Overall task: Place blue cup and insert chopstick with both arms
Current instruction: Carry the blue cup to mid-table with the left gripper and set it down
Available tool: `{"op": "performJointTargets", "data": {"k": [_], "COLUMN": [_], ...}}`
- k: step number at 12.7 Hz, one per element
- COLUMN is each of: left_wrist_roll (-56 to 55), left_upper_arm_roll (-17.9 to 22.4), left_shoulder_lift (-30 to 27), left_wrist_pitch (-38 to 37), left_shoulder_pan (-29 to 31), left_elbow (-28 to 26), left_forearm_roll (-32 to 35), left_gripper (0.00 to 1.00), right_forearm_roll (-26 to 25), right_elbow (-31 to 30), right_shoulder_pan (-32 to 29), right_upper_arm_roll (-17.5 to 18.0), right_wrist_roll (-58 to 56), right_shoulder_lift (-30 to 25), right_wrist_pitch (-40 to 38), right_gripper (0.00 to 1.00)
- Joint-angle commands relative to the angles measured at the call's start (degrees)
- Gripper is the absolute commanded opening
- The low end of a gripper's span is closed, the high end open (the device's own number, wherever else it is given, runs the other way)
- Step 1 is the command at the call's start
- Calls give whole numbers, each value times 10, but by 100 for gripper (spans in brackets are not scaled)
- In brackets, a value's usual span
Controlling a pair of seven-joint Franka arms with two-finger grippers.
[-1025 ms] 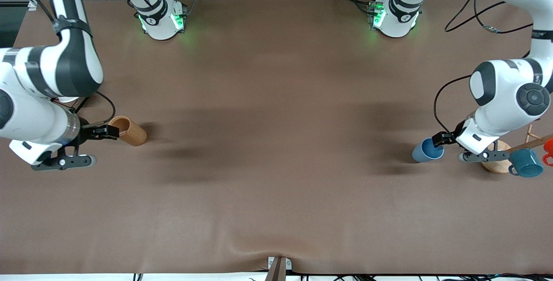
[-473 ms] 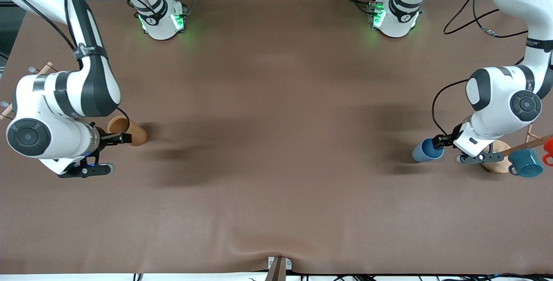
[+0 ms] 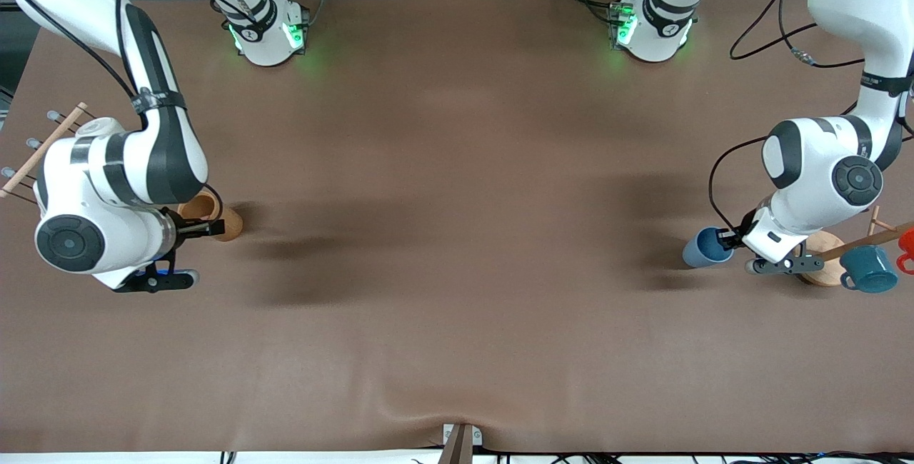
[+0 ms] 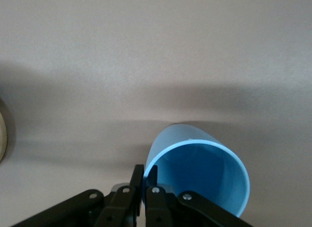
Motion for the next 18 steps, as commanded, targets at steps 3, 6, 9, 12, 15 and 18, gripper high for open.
{"op": "performJointTargets", "data": {"k": [3, 6, 9, 12, 15, 18], "left_wrist_roll": [-13, -70, -154, -221, -300, -381], "left_upper_arm_roll": [-66, -84, -85, -84, -83, -79], "left_shoulder_lift": [-9, -1, 17, 37, 70, 103], "left_wrist_pitch": [-33, -79, -90, -90, -91, -91], "left_shoulder_pan": [-12, -86, -160, -229, -296, -362], "left_elbow": [36, 92, 134, 163, 197, 219], "left_forearm_roll": [15, 15, 15, 14, 15, 16], "left_gripper": [0, 0, 0, 0, 0, 0], "right_forearm_roll": [-1, -1, -1, -4, -6, -4], "right_elbow": [15, 14, 13, 14, 15, 15], "right_shoulder_pan": [-1, -1, -1, -2, -4, -4], "right_upper_arm_roll": [0, 0, 0, 0, 0, 0], "right_wrist_roll": [11, 11, 10, 11, 12, 13], "right_shoulder_lift": [18, 21, 21, 22, 23, 24], "right_wrist_pitch": [-24, -33, -35, -34, -31, -33], "right_gripper": [100, 99, 80, 61, 60, 36]}}
